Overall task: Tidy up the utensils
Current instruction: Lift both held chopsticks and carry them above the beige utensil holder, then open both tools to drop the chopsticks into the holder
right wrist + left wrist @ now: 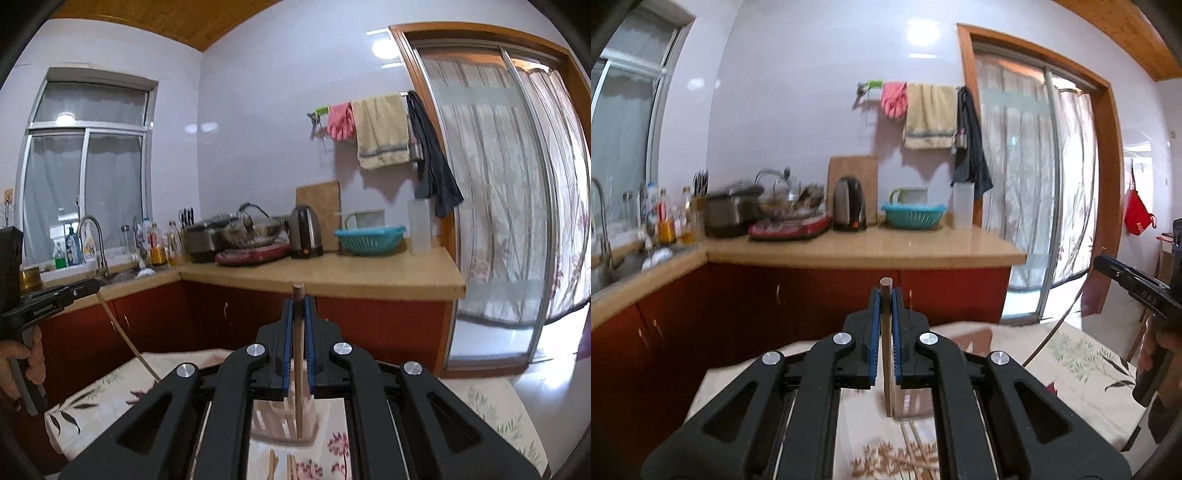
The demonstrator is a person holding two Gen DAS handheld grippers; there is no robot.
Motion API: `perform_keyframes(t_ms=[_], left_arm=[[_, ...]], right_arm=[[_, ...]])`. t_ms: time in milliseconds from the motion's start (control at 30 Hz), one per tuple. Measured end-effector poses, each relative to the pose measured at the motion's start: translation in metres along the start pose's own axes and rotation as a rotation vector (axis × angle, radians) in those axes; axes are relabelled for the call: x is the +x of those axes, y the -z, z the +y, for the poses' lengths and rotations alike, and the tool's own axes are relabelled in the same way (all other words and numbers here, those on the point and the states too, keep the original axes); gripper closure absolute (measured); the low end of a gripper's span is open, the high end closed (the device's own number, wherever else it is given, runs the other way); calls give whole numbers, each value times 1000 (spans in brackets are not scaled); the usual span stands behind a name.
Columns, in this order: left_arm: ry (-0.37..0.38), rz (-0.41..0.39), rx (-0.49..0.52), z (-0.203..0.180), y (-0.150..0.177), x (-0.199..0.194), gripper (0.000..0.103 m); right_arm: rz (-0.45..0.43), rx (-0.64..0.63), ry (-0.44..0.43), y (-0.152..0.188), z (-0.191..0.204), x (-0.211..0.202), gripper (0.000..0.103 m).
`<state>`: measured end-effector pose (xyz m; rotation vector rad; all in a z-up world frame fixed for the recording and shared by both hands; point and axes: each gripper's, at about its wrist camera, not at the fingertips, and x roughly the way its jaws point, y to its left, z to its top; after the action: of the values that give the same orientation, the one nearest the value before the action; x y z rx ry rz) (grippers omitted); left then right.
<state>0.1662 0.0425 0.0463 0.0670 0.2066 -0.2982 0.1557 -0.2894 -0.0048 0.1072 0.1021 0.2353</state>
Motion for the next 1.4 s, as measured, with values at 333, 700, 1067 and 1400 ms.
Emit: perform_keyframes(t_ms=[333,700,1067,1400], left_arm=[[44,-77,29,-18,-52,33,96],[89,75,-2,-26,2,114,96],[82,161,-30,-16,39,149,69],[41,121,-27,-14,39,120,36]], right_arm=[[-39,2,-50,-31,4,40,96],[146,81,-70,17,-3,115,96],[221,80,-58,38,-6,143,86],[172,33,10,29,-9,117,42]])
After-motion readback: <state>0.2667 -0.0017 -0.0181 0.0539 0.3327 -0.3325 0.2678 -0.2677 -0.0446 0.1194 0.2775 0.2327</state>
